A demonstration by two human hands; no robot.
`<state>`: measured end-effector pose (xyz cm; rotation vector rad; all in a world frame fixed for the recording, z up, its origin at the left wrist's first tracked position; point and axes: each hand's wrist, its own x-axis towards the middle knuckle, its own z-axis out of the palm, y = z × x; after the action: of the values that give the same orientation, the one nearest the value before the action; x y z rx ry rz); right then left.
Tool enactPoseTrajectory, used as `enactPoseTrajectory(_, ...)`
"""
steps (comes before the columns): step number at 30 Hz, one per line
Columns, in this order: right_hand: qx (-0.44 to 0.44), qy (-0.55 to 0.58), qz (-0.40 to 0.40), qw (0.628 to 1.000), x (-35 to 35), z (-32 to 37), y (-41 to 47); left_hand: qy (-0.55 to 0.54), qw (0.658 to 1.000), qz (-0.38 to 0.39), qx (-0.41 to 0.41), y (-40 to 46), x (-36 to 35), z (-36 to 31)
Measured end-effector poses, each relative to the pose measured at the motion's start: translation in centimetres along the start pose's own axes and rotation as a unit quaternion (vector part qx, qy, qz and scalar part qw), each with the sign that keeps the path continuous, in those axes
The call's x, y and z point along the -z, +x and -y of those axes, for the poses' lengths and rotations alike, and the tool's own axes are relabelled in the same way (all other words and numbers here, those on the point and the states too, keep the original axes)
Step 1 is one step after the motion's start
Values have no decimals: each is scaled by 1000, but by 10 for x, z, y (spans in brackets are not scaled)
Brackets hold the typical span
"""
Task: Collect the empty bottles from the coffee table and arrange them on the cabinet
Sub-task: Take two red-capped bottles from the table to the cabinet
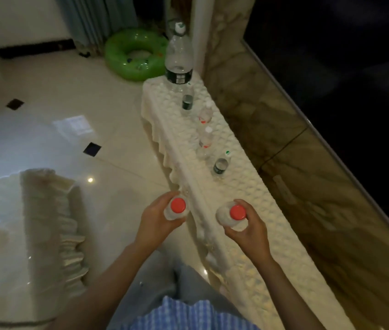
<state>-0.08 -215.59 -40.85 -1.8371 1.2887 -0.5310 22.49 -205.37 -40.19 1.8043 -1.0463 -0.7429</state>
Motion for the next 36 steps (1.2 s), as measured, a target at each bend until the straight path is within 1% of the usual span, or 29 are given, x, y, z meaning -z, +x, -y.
enactPoseTrajectory(4,-63,16,-71,995,13,-17,3,8,996,83,-31,42,-25,-3)
enactPoseTrajectory(8,-111,4,-130,985,16,-29,11,39,982,170,-74,89,-49,3)
enactPoseTrajectory(13,-192,22,-212,958,4,-39,15,72,952,260,-147,137,-83,4)
enactPoseTrajectory(18,-258,43,-267,928,-8,-57,20,97,923,323,-182,165,-125,10)
enactPoseTrajectory(20,-278,57,-283,916,-12,-67,20,102,917,345,-169,171,-142,16)
enactPoseTrajectory(23,-304,72,-306,899,-18,-87,22,106,912,367,-149,178,-169,26)
enactPoseTrajectory(25,-310,69,-316,894,-22,-101,26,116,907,371,-162,182,-187,35)
enactPoseTrajectory(27,-310,70,-310,896,-27,-118,32,126,904,372,-171,186,-204,45)
enactPoseTrajectory(31,-334,57,-297,893,-36,-150,43,132,910,367,-140,196,-232,63)
enactPoseTrajectory(36,-363,45,-285,886,-41,-183,57,143,912,365,-124,202,-260,79)
